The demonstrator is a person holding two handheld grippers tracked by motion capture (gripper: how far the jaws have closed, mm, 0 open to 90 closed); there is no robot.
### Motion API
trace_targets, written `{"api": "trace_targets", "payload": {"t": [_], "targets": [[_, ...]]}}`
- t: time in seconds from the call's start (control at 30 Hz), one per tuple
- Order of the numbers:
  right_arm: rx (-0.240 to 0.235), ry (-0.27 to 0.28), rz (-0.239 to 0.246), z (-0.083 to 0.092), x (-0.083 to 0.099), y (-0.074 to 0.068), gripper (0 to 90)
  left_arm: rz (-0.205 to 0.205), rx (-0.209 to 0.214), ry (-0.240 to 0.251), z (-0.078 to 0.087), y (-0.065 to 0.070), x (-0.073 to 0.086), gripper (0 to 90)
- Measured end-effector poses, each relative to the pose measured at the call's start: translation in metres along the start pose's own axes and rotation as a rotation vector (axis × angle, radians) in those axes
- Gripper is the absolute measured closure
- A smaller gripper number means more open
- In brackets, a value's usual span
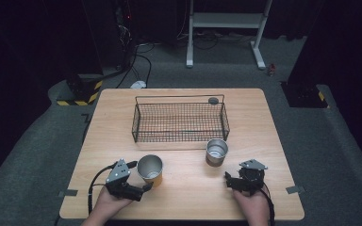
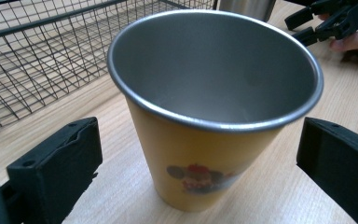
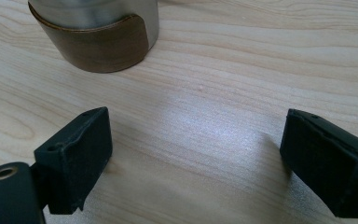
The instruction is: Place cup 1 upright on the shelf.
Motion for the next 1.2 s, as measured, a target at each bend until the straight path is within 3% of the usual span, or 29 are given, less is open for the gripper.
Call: {"api": "trace_targets", "payload": {"t": [0.3,0.87,1.2], "targets": [[0.001,0.002,-0.001,0.0,0.0,0.0,8.9,-0.028,0.003,-0.003,-0.008,0.001,-0.002,0.5],[0.004,0.002,-0.003,0.0,0.0,0.0,9.0,-0.02,-0.002,0.009,-0.025,0.001,-0.005,0.5],[0.004,0.002,-0.003,0.0,0.0,0.0,9.0,-0.014,0.002,0.027,-0.024,0.001,-0.007,2.5]]}}
Point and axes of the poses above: each handheld gripper's, and its own axes: z roughly backward along the jaws, x roughly out of its underside, y roughly to its right, the point moved 8 cm from there along -z, roughly forward along the jaws, and after that the axes turned 9 degrees about y, right-handed, at the moved point
